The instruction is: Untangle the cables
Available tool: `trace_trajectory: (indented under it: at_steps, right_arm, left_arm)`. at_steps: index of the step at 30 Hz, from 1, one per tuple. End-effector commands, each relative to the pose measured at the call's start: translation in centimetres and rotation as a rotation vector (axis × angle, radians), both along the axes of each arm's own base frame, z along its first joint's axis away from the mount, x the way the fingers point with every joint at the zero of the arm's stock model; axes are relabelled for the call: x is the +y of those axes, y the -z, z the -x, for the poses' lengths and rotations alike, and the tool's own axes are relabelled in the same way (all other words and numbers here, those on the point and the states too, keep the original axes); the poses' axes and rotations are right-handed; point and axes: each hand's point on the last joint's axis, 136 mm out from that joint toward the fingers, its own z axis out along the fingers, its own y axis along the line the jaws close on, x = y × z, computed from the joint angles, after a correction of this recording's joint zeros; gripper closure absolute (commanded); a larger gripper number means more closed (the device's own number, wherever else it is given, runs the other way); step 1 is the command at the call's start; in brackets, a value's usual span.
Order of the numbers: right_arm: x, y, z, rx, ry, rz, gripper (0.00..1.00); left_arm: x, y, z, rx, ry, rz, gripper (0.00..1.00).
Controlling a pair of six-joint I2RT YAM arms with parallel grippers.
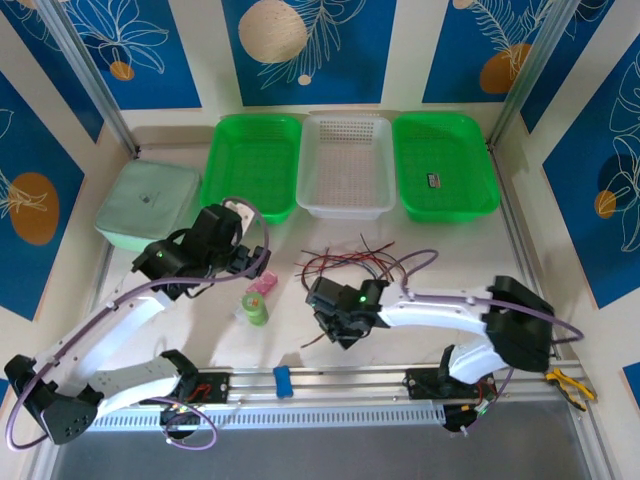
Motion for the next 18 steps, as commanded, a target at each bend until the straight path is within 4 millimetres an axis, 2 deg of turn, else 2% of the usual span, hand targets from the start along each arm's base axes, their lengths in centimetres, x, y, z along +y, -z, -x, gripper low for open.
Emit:
trace_trajectory:
  at_steps: [1, 6, 11, 13, 18]
  right_arm:
    - [-2.6, -2.3, -1.3, 0.091, 0.630, -0.083, 1.00]
    - [-4.3, -7.8, -4.1, -0.080, 0.632, -0.172, 1.00]
    - [-7.0, -14.0, -8.2, -0.310, 0.580, -0.268, 1.00]
    - [-8.1, -16.0, -9.2, -0.377, 0.571, -0.298, 1.00]
    - [-8.8, -20.6, -12.0, -0.522, 0.499, -0.447, 1.00]
  left_arm:
    - [-1.0, -2.5, -0.3, -0.025, 0.035, 0.016, 0.01]
    - [-2.7, -5.8, -1.9, -0.080, 0.087, 0.031, 0.00]
    - [-5.1, -11.1, -3.1, -0.166, 0.118, 0.171, 0.01]
    - [-5.9, -12.8, -3.4, -0.168, 0.111, 0.237, 0.00]
    - [-9.1, -14.9, -2.8, -0.077, 0.190, 0.375, 0.01]
